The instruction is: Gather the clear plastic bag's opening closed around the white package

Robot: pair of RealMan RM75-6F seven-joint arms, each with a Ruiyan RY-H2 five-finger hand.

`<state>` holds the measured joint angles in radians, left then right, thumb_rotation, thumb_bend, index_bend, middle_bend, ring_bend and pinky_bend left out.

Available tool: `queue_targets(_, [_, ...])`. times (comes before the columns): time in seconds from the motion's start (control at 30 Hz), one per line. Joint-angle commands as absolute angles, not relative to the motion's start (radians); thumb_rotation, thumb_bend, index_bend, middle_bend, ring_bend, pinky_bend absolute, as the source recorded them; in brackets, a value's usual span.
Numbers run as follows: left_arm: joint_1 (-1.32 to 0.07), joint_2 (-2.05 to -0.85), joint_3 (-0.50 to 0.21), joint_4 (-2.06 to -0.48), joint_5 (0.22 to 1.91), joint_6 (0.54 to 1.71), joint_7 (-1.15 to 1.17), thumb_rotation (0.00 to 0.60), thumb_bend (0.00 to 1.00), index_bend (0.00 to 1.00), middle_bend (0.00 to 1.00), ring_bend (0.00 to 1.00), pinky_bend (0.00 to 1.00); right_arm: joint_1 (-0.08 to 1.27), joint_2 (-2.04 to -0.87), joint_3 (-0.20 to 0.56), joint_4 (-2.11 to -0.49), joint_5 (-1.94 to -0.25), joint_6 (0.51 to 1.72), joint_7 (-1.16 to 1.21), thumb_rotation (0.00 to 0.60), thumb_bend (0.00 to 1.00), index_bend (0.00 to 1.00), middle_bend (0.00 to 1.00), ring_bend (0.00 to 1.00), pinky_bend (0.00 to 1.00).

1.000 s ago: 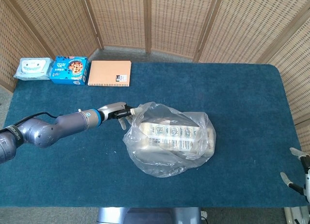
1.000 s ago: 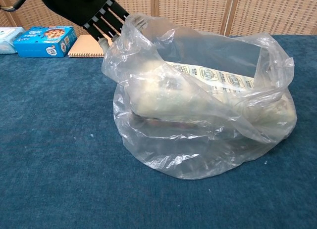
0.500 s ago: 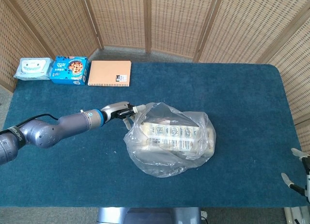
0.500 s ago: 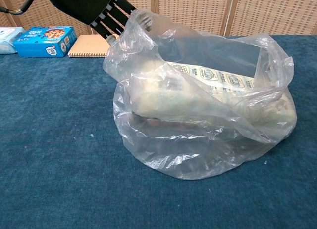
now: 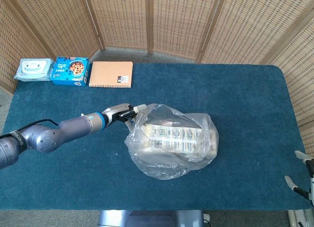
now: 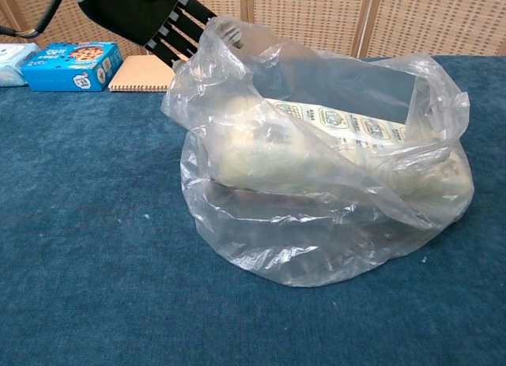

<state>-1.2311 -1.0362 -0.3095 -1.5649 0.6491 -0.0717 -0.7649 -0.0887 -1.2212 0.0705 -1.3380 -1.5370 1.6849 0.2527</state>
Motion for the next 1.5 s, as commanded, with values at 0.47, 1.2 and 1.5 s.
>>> queue_targets(0.47, [-1.245, -1.054, -0.291, -1.669, 0.507, 0.0, -0.902, 0.0, 0.14, 0.33, 0.35, 0.3, 0.44, -0.1, -1.223, 0.069, -1.324, -1.538, 1.699, 0.276, 0.6, 0.24, 0.21, 0.31, 0.35, 0.36])
queue_targets(1.2, [-1.176, -1.202, -0.392, -1.576, 0.4, 0.006, -0.988, 0.0, 0.16, 0.33, 0.35, 0.3, 0.45, -0.109, -1.224, 0.07, -1.321, -1.534, 1.702, 0.281, 0.6, 0.24, 0.21, 0.31, 0.35, 0.36])
queue_targets(1.5, [-1.071, -1.266, -0.506, -1.568, 0.327, 0.054, -1.06, 0.0, 0.3, 0.34, 0.42, 0.47, 0.59, -0.106, -1.227, 0.071, -1.316, -1.535, 1.697, 0.287, 0.6, 0.24, 0.21, 0.31, 0.35, 0.36])
